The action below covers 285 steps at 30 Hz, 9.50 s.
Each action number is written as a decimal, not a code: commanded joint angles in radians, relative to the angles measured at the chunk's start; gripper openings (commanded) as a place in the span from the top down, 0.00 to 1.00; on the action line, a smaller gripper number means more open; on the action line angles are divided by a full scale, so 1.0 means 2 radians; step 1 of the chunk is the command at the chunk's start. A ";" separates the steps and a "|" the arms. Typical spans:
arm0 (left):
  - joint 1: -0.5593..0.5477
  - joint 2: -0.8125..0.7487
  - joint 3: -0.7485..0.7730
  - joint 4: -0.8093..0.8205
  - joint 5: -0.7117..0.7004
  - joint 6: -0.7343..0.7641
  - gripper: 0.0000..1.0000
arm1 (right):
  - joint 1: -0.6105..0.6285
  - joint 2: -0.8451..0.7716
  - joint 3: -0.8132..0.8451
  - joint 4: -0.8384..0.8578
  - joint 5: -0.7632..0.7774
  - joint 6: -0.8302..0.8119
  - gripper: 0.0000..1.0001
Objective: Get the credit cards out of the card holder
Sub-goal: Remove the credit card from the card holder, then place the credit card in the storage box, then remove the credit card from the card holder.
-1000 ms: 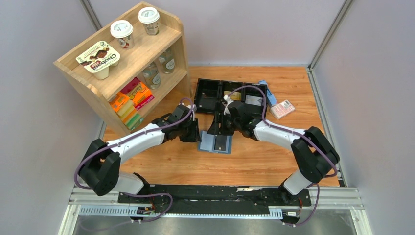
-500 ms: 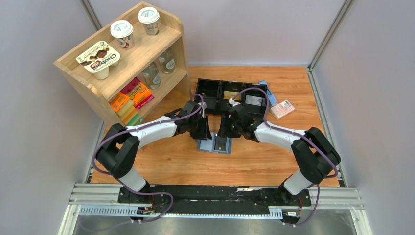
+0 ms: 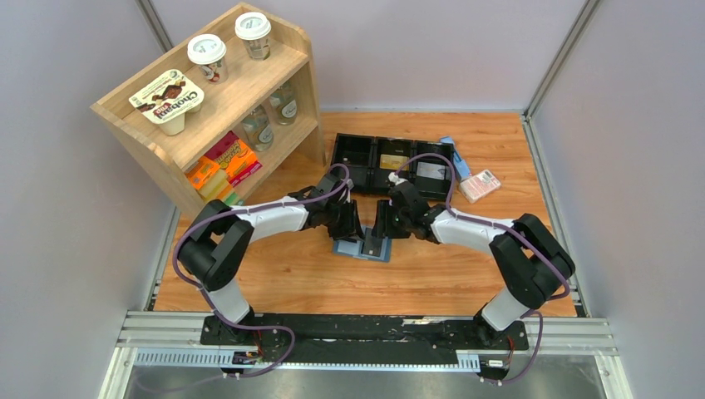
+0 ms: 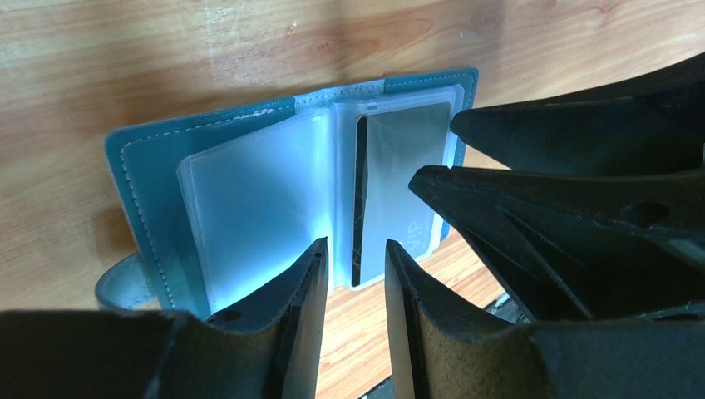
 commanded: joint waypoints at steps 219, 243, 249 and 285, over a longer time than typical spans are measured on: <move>0.075 -0.336 0.093 -0.260 -0.029 0.392 0.55 | -0.043 -0.065 0.195 -0.106 -0.410 -0.249 1.00; 0.075 -0.477 -0.002 -0.265 -0.228 0.228 0.24 | -0.062 0.227 0.418 -0.052 0.027 0.080 0.98; 0.075 -0.475 -0.003 -0.261 -0.205 0.216 0.24 | -0.062 0.275 0.476 -0.094 0.032 0.087 0.91; 0.016 -0.134 0.017 -0.057 -0.040 0.148 0.46 | -0.038 -0.070 -0.016 0.017 -0.044 0.031 0.56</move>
